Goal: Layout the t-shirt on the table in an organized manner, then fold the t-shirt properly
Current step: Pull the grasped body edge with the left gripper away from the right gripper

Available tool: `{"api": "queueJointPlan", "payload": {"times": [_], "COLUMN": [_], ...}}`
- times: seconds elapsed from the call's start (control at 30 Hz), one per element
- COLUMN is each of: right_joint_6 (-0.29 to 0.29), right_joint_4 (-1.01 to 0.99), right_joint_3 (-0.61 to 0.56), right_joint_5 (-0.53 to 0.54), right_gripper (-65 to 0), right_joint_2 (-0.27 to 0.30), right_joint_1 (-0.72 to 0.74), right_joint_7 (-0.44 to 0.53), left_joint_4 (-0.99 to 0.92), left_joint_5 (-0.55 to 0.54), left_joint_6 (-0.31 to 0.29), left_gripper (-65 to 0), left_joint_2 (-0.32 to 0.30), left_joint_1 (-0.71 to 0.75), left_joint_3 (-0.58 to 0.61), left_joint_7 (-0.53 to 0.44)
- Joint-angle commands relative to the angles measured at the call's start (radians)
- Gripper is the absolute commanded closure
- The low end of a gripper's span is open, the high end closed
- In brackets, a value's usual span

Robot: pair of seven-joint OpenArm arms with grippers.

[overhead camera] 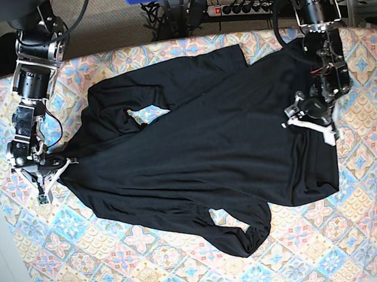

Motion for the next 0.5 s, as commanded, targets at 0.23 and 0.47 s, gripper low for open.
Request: {"api": "queueJointPlan", "payload": {"times": [0.23, 0.47], "right_joint_6": [-0.002, -0.002], "right_joint_4": [0.018, 0.021], "right_joint_3": [0.004, 0.004], "right_joint_5": [0.004, 0.004], "right_gripper": [0.0, 0.0], "right_joint_2": [-0.001, -0.001], "right_joint_1": [0.026, 0.026], "right_joint_7": [0.019, 0.019], "left_joint_4": [-0.047, -0.048], "left_joint_5": [0.183, 0.194], "left_joint_6": [-0.001, -0.001], "left_gripper": [-30.1, -10.5], "left_joint_2": [0.066, 0.033], "left_joint_1": [-0.014, -0.017], "left_joint_3": [0.03, 0.159], "left_joint_7": [-0.033, -0.037]}}
